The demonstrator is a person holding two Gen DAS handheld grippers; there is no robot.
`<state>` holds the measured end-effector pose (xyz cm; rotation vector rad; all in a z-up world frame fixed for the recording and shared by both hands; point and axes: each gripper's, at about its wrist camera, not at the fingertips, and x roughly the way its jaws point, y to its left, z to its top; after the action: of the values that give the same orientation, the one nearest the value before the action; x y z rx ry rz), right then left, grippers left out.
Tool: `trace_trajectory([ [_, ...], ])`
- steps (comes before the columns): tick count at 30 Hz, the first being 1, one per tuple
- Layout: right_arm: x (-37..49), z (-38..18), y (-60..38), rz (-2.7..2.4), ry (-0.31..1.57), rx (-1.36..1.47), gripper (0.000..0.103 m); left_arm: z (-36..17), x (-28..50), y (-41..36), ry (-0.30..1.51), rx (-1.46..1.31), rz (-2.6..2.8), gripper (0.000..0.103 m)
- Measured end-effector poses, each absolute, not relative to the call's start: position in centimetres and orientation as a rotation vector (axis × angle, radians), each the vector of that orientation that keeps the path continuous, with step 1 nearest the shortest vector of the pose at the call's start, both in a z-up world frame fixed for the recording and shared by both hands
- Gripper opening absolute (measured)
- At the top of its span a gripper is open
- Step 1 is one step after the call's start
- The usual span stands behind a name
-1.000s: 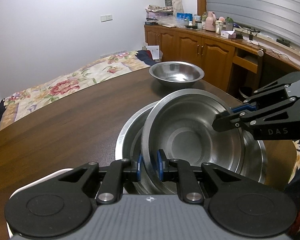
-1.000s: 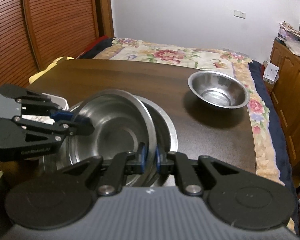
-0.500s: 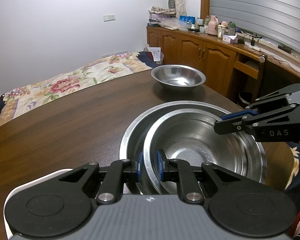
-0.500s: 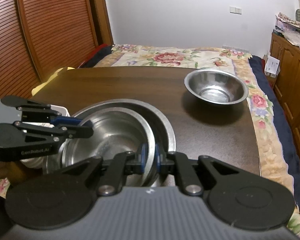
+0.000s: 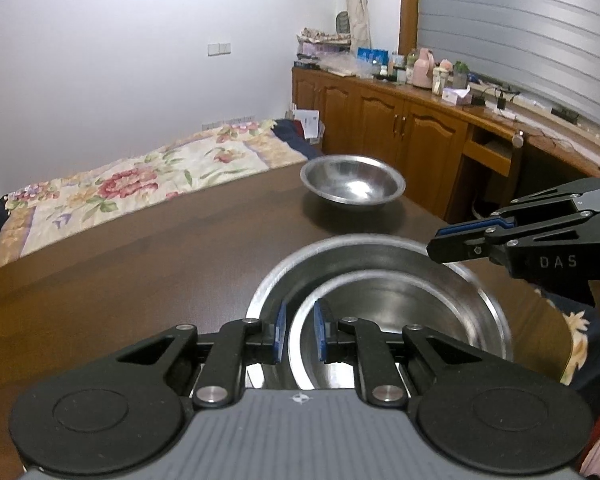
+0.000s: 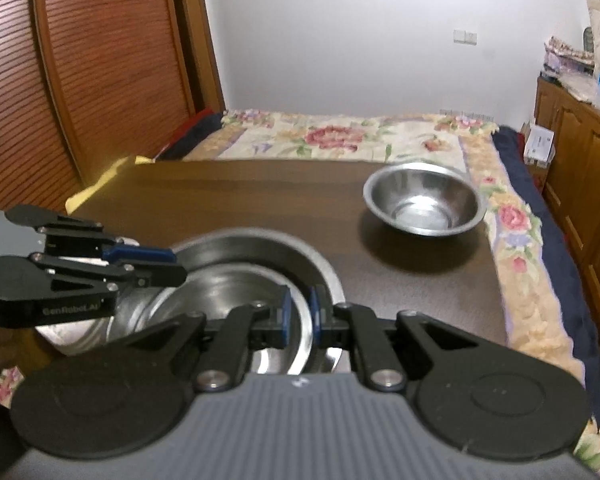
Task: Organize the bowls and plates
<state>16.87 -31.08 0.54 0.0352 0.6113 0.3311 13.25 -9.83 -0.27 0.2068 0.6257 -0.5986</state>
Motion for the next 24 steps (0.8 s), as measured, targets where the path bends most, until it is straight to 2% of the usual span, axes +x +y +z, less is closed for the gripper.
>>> trace_trajectory([
  [3,17.1,1.9,-31.8,0.319,0.576,0.044,0.012,1.5,13.5,-10.1,0.598,0.205,-0.607,0.030],
  [5,17.1,3.0,-32.4,0.307,0.548,0.048,0.012,3.0,13.5,-10.3,0.568,0.196,-0.614,0.047],
  [8,17.4,4.3,-33.4,0.285,0.512,0.053,0.012,5.2,13.8,-10.8,0.525,0.181,-0.628,0.063],
  [11,18.0,5.3,-34.2,0.257,0.487,0.065,0.015,6.8,14.4,-11.5,0.499,0.166,-0.642,0.070],
  [12,18.2,5.5,-34.5,0.244,0.478,0.073,0.028,7.3,14.7,-11.8,0.489,0.161,-0.646,0.072],
  [13,18.4,5.7,-34.9,0.229,0.467,0.083,0.046,7.7,14.9,-12.1,0.478,0.154,-0.652,0.074],
  [14,18.7,5.8,-35.3,0.213,0.453,0.094,0.052,8.1,15.4,-12.3,0.470,0.146,-0.662,0.075],
  [15,19.0,5.8,-35.5,0.201,0.446,0.100,0.055,8.4,15.7,-12.6,0.465,0.139,-0.679,0.075],
  [24,22.6,3.6,-37.9,0.098,0.451,0.147,0.055,7.2,19.2,-15.9,0.468,0.196,-0.705,0.075],
])
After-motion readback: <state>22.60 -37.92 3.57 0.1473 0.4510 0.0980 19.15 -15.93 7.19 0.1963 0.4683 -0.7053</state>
